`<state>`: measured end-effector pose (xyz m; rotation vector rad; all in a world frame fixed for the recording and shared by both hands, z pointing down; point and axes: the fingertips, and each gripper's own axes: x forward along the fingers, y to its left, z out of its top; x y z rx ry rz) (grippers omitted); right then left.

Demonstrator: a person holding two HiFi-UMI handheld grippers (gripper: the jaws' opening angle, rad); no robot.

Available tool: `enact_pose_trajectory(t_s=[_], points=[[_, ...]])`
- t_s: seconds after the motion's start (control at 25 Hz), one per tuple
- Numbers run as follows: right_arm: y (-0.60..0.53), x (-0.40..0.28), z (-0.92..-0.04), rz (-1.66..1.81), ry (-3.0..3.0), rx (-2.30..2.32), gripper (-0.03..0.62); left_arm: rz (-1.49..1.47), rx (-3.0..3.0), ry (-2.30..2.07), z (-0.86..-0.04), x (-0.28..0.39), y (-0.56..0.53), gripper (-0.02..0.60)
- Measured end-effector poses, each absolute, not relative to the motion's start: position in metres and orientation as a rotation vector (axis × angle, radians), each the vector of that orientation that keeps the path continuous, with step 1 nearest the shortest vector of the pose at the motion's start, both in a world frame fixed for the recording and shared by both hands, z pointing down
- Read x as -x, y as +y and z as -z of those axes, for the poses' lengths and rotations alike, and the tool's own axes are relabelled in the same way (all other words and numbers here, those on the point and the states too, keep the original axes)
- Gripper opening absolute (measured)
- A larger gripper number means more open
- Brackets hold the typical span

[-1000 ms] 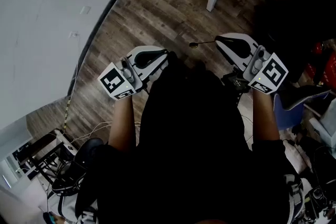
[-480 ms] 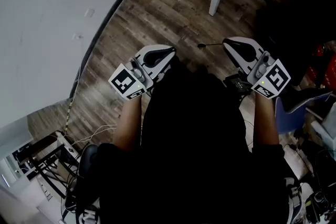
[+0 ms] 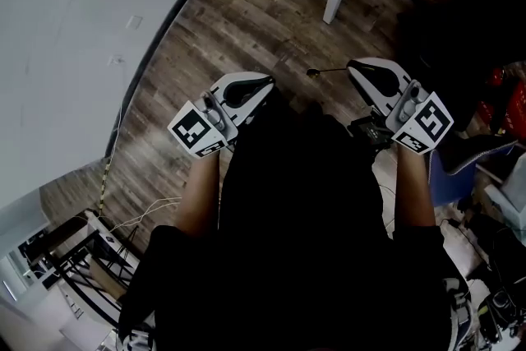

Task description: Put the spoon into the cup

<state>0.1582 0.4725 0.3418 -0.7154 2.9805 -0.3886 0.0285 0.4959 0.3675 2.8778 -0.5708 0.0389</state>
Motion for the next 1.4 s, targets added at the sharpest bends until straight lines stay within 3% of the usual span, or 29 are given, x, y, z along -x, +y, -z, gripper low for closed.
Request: enact_pose_trajectory(t_s=[0.92, 1.4], points=[[0.349, 0.003, -0.321, 0.363, 3.051, 0.889, 0.009, 0.172, -2.847, -0.443, -0.369, 0.134, 0.355, 0.017], [0.255, 0.008, -0.348, 0.454, 3.039, 0.875, 0.009, 0.225, -2.784, -0.532, -0.380, 0.153, 0.255, 0.017]])
